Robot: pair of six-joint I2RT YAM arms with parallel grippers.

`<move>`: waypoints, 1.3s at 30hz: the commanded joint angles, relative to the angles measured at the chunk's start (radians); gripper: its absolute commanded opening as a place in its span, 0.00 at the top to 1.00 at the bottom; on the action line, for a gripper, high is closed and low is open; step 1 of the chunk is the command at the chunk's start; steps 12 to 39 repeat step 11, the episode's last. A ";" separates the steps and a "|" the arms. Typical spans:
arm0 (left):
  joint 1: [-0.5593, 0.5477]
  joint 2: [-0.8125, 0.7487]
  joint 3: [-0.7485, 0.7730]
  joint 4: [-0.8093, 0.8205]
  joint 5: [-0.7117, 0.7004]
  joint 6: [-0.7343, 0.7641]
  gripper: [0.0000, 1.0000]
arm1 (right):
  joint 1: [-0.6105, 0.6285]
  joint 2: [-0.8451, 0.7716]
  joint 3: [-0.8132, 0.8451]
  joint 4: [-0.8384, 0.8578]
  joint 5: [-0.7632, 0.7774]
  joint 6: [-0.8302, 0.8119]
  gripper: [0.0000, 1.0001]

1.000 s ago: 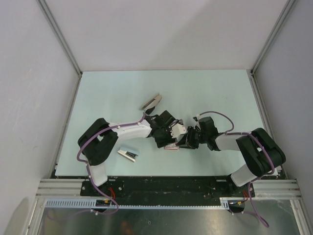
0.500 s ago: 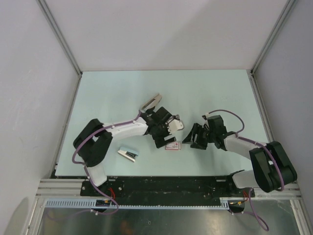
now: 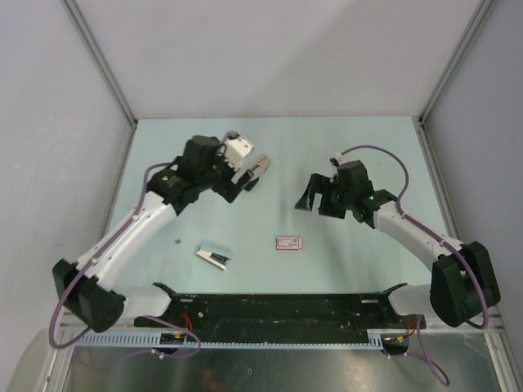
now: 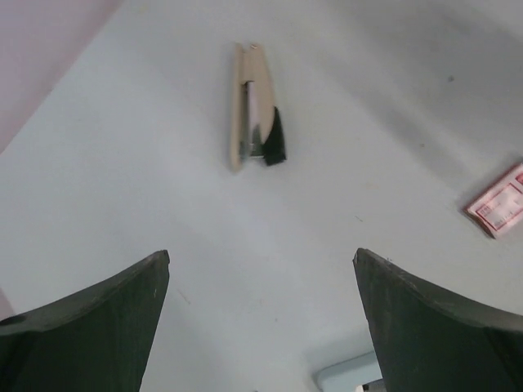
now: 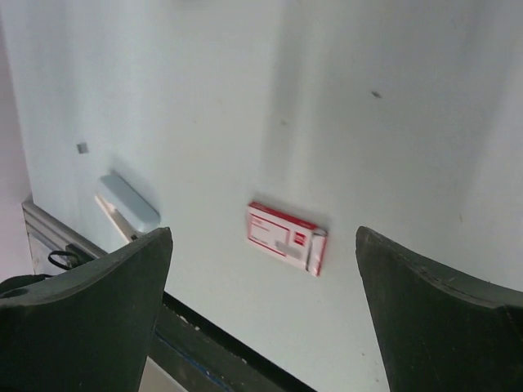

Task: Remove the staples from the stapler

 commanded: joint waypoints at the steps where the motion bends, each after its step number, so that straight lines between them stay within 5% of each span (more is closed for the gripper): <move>1: 0.102 -0.107 -0.021 -0.038 -0.029 -0.073 0.01 | 0.031 0.001 0.113 -0.059 0.071 -0.045 0.01; 11: 0.324 -0.212 -0.102 -0.040 0.086 -0.103 0.01 | 0.097 0.014 0.255 -0.057 0.132 -0.085 0.01; 39: 0.324 -0.212 -0.102 -0.040 0.086 -0.103 0.01 | 0.097 0.014 0.255 -0.057 0.132 -0.085 0.01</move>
